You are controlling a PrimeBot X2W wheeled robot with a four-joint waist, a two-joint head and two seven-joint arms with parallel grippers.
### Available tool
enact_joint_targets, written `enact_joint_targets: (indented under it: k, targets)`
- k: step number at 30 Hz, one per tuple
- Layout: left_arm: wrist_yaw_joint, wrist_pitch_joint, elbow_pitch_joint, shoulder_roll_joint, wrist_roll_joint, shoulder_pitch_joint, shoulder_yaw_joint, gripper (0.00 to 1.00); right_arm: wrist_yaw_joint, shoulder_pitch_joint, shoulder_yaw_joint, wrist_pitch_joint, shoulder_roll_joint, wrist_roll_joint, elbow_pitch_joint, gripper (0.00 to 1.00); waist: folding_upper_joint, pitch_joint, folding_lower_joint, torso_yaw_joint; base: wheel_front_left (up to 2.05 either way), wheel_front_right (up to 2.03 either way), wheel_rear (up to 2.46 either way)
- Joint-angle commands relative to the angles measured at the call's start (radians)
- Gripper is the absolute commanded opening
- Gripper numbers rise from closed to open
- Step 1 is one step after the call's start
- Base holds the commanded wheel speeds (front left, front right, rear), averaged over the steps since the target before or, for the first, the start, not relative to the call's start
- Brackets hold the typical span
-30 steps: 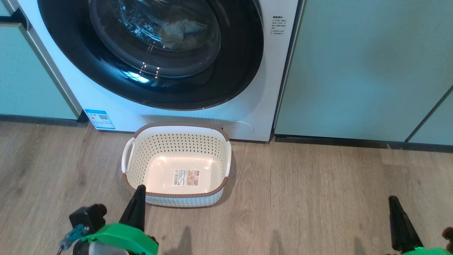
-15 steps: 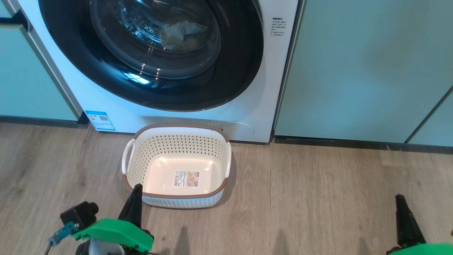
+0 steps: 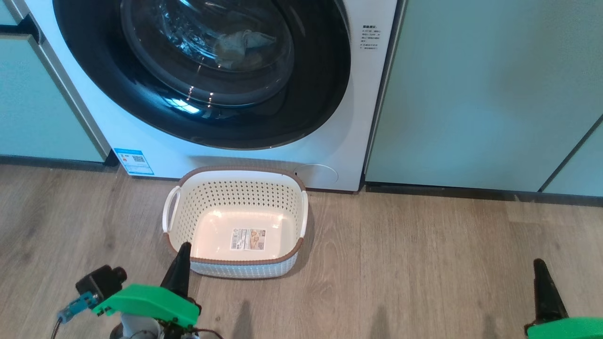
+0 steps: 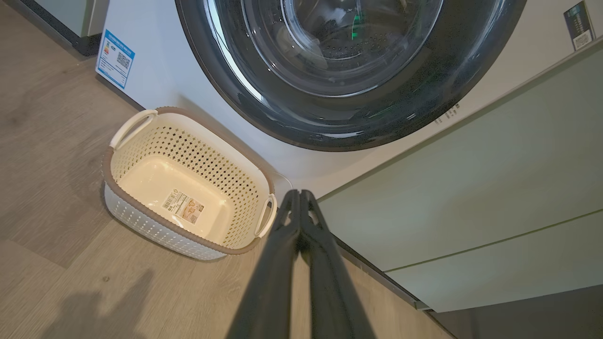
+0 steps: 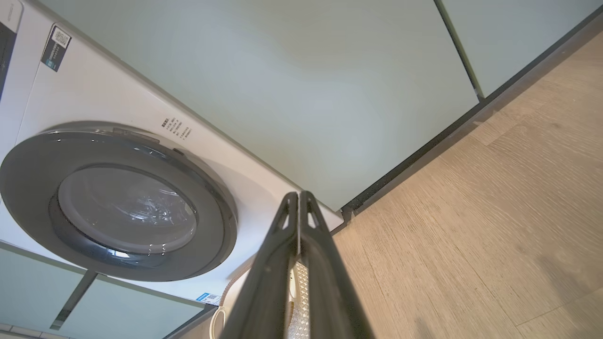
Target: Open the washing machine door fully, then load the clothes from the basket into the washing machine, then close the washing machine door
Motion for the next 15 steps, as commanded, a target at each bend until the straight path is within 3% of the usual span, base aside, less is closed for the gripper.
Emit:
enact_joint_targets:
  k: [1,15]
  targets:
    - [-0.006,0.006,-0.023,0.007,-0.026,-0.049,0.03,0.0,-0.002,-0.061,0.002,0.006,-0.022,0.029,-0.027,0.0,0.0,0.0,0.0,0.0,0.0,0.0,0.0]
    - [-0.016,0.046,-0.004,0.004,-0.184,-0.069,0.048,0.0,-0.002,-0.088,-0.007,0.045,-0.024,0.19,-0.009,0.0,0.0,-0.006,0.0,0.001,0.0,0.0,0.0]
